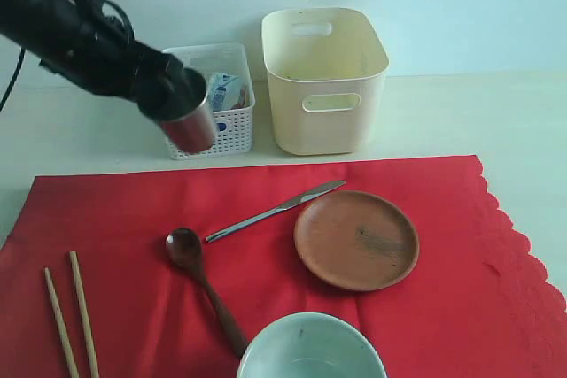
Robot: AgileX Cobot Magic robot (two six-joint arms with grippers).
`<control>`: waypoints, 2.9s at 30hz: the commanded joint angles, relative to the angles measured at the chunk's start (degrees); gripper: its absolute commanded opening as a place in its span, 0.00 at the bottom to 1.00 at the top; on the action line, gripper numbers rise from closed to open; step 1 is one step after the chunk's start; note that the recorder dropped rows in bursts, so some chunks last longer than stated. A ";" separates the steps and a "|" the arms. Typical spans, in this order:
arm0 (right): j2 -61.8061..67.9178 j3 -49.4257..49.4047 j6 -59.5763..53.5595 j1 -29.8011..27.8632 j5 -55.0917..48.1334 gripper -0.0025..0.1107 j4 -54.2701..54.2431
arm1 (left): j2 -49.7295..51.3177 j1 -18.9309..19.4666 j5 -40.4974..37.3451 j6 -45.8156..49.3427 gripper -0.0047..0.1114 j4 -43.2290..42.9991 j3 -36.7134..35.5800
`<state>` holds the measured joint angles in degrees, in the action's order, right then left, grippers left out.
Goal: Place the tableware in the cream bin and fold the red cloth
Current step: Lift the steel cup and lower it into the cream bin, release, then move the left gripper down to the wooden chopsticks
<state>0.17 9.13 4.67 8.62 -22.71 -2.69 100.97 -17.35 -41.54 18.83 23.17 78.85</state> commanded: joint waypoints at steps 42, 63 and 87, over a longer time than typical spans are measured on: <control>-0.17 -0.21 0.02 0.00 0.57 0.02 -0.01 | 37.13 -3.26 -3.61 17.34 0.38 17.60 50.63; -0.17 -0.21 0.02 0.00 0.57 0.02 -1.63 | 25.32 -3.14 -28.42 -4.09 0.04 -10.84 50.63; -0.17 -0.21 0.02 0.00 0.57 0.02 -1.75 | -4.61 -3.15 -19.33 5.74 0.04 -17.82 3.71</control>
<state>0.17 9.13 4.67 8.62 -22.71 -4.54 100.79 -20.53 -63.95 21.60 6.09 87.94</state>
